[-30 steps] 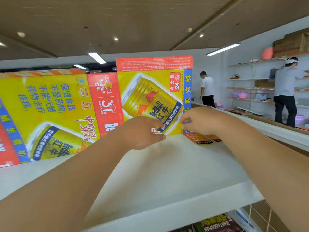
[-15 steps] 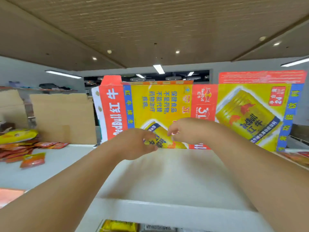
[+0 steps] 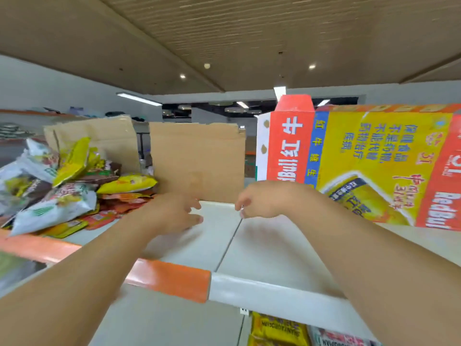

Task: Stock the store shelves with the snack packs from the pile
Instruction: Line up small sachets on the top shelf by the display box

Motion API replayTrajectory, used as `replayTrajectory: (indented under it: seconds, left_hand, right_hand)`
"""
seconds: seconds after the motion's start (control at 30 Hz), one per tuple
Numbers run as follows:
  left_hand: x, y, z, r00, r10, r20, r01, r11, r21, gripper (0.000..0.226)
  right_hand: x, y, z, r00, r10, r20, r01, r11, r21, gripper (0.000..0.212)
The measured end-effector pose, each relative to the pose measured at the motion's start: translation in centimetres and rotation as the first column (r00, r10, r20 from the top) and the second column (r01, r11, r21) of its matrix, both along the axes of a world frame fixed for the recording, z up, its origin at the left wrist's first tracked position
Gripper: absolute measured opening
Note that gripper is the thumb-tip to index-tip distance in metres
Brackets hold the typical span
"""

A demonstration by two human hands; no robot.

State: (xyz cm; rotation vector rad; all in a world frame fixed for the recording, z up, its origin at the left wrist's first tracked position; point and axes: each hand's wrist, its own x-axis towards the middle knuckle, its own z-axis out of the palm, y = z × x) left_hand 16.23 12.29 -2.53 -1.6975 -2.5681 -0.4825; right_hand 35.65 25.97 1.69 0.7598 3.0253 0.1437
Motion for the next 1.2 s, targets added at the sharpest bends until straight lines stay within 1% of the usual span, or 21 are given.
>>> replayTrajectory:
  seconds: [0.07, 0.1, 0.13, 0.23, 0.33, 0.4, 0.47, 0.53, 0.67, 0.77, 0.87, 1.03, 1.1, 1.2]
  left_hand:
    - [-2.1, -0.7, -1.0, 0.997, 0.028, -0.071, -0.030, 0.999, -0.026, 0.041]
    - [-2.8, -1.0, -1.4, 0.997, 0.021, -0.077, -0.024, 0.999, -0.031, 0.036]
    - [-3.6, -1.2, -1.9, 0.997, 0.007, -0.072, -0.009, 1.000, -0.025, 0.029]
    - [-5.8, -1.8, -3.1, 0.998, -0.042, -0.054, 0.043, 0.999, 0.022, 0.038]
    - [-5.9, -2.0, -3.5, 0.997, -0.068, -0.045, 0.071, 0.994, 0.080, 0.031]
    - [-6.0, -1.8, -3.7, 0.999, -0.051, -0.013, 0.053, 0.990, 0.134, 0.034]
    - [-6.3, -1.4, -4.1, 0.998, -0.011, 0.059, -0.001, 0.980, 0.197, 0.038]
    - [-6.7, -1.3, -4.2, 0.995, 0.024, 0.094, -0.045, 0.971, 0.234, 0.037]
    - [-7.2, -1.3, -4.4, 0.998, 0.050, 0.044, -0.059, 0.969, 0.241, 0.028]
    - [-7.2, -1.4, -4.5, 0.998, 0.054, 0.033, -0.060, 0.969, 0.239, 0.029]
    - [-7.2, -1.3, -4.3, 0.996, 0.076, 0.049, -0.085, 0.970, 0.226, 0.028]
    - [-7.0, -1.6, -4.2, 0.994, 0.085, 0.062, -0.097, 0.965, 0.244, 0.028]
    - [-7.0, -1.8, -4.1, 0.996, 0.063, 0.059, -0.076, 0.970, 0.231, 0.034]
    - [-7.3, -1.9, -4.0, 0.999, 0.013, 0.047, -0.021, 0.986, 0.168, 0.046]
  right_hand:
    - [-2.9, -0.5, -0.6, 0.999, 0.005, 0.036, -0.004, 1.000, -0.021, 0.033]
    - [-4.3, -0.7, -0.7, 0.999, 0.004, 0.042, -0.003, 1.000, -0.028, 0.033]
    - [-5.6, -0.7, -0.9, 0.999, 0.005, 0.040, -0.004, 0.999, -0.032, 0.033]
    - [-9.3, -0.8, -1.2, 0.999, 0.003, 0.049, -0.001, 0.999, -0.045, 0.032]
    - [-11.6, -0.5, -1.4, 0.998, -0.005, 0.066, 0.009, 0.998, -0.063, 0.032]
    - [-13.5, 0.0, -1.9, 0.997, -0.001, 0.073, 0.007, 0.997, -0.071, 0.034]
    - [-15.1, 0.9, -2.4, 0.998, -0.010, 0.057, 0.015, 0.996, -0.084, 0.038]
    - [-16.4, 2.0, -2.7, 0.998, -0.030, 0.063, 0.036, 0.994, -0.100, 0.043]
    - [-18.6, 3.6, -3.6, 0.994, -0.012, 0.111, 0.020, 0.997, -0.071, 0.038]
    - [-19.4, 4.1, -5.2, 0.992, 0.005, 0.123, 0.001, 0.999, -0.052, 0.036]
    - [-19.4, 4.0, -5.6, 0.991, -0.039, 0.132, 0.040, 0.999, -0.005, 0.035]
    - [-18.2, 3.6, -4.0, 0.994, -0.070, 0.087, 0.072, 0.997, -0.025, 0.025]
    - [-17.2, 3.3, -3.1, 0.996, -0.075, 0.049, 0.078, 0.995, -0.069, 0.030]
    - [-16.0, 3.7, -2.9, 0.994, -0.109, -0.001, 0.108, 0.986, -0.123, 0.038]
